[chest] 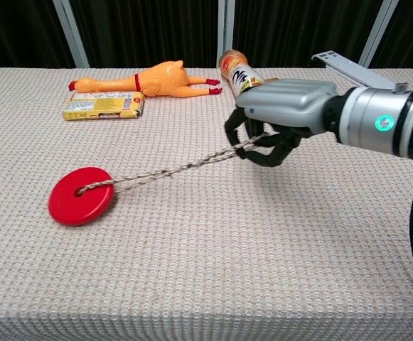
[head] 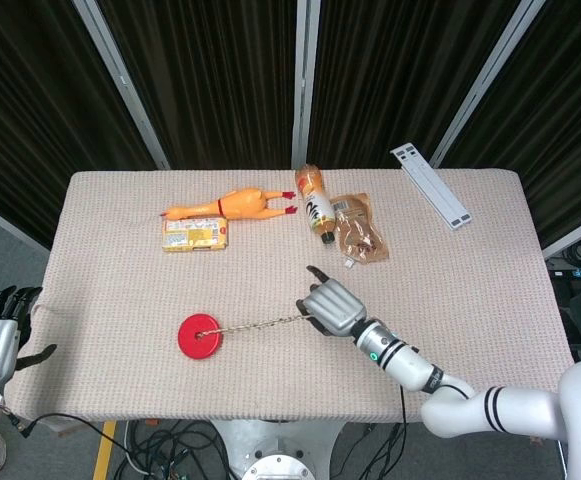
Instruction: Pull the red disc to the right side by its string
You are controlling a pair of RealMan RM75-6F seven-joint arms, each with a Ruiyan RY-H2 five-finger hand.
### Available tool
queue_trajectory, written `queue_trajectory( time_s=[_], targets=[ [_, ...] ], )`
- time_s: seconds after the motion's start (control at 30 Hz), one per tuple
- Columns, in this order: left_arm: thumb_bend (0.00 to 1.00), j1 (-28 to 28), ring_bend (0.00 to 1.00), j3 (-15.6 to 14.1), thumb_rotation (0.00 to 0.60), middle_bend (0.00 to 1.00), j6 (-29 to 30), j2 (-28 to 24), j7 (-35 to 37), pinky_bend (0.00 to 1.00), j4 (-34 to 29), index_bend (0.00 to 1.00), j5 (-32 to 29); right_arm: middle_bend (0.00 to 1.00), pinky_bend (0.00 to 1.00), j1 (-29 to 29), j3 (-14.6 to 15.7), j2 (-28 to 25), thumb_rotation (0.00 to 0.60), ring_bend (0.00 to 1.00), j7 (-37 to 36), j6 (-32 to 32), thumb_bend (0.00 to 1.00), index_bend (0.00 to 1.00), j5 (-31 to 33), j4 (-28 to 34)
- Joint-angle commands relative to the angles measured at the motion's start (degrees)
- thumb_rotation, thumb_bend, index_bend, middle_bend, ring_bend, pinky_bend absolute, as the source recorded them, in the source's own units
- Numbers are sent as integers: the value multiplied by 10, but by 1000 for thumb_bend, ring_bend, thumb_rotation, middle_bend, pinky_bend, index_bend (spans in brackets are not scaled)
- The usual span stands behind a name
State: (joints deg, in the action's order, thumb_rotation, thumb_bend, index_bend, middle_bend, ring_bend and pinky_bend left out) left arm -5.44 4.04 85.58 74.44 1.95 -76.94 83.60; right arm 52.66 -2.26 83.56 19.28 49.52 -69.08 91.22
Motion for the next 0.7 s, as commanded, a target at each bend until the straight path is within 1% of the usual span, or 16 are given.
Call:
queue_trajectory(
  time_s=[0.03,0.23,0.4,0.53,0.7],
  targets=[
    [21,-1,97,0,600,173,-1,0,-1,143,-1,176,0,972,0,-42,21,-48,600,408,-27,32,539,974,-12,16],
    [21,-3,97,-2,600,173,-4,3,-5,143,-1,176,3,972,0,-120,52,-118,600,408,-89,96,541,978,-32,22],
    [22,-5,97,-2,600,173,-5,2,-11,143,-8,176,5,974,0,-180,67,-159,600,429,-140,139,544,981,-42,-2],
    [21,-7,97,-3,600,173,-7,1,-17,143,-12,175,6,975,0,-218,66,-172,600,436,-175,163,544,981,-34,-38],
    [22,-6,96,-4,600,173,-7,-1,-21,143,-17,176,6,975,0,-256,48,-182,600,436,-229,176,545,982,-6,-88]
  ],
)
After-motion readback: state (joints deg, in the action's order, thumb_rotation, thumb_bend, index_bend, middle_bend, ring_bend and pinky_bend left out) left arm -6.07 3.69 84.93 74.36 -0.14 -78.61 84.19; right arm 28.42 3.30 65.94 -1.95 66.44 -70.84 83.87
